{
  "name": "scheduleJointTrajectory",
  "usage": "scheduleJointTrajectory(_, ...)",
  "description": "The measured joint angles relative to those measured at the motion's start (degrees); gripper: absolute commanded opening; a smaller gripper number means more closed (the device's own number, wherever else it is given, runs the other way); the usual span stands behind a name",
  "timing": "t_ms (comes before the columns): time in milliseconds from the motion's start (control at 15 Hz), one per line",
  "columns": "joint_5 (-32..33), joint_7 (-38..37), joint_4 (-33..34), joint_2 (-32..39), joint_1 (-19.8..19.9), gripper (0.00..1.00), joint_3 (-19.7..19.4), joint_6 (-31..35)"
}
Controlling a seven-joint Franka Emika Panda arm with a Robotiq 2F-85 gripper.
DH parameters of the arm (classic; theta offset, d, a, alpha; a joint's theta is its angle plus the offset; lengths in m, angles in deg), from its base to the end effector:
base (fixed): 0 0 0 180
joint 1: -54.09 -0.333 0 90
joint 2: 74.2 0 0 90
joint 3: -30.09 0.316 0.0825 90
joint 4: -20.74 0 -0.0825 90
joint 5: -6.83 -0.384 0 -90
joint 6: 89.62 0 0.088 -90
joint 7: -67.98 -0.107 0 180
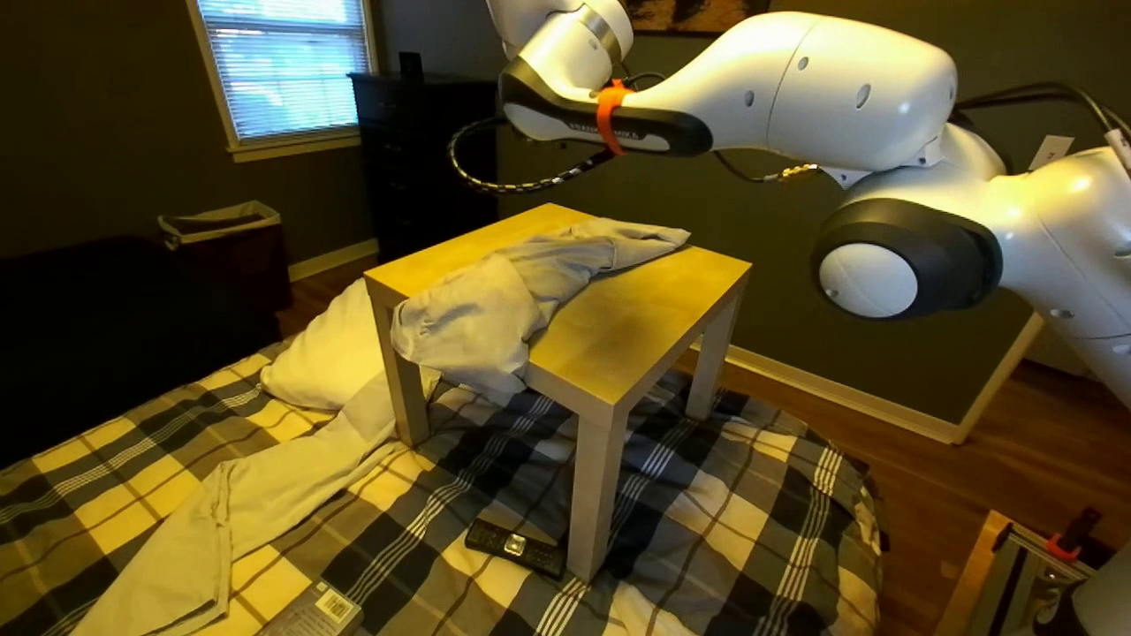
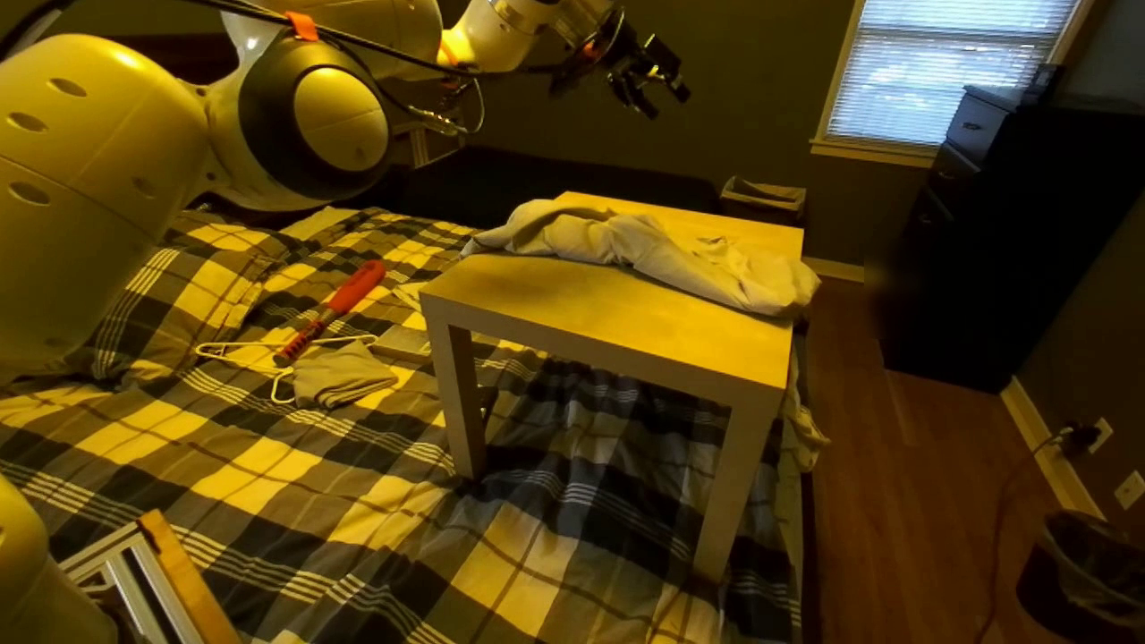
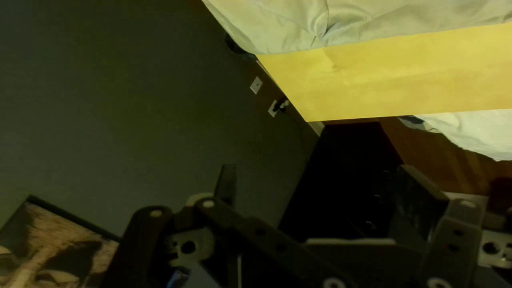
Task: Fold the cloth on the table
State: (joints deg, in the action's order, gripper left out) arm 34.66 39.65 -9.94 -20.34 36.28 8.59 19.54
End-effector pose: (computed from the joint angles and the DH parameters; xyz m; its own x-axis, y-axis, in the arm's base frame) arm 0.7898 0.0966 0.5472 0.7683 -0.0369 0.6391 -0.4164 -0.7870 0.4552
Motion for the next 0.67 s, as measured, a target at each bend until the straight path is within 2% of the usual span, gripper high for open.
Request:
scheduleJointTrajectory(333,-5.45,13.16,-1.47,-1.58,3.96,1.00,6.30,5.24)
scheduleJointTrajectory(667,-9.81,25.60,-6.36,-4.65,7.37,1.00,12.73,8.49)
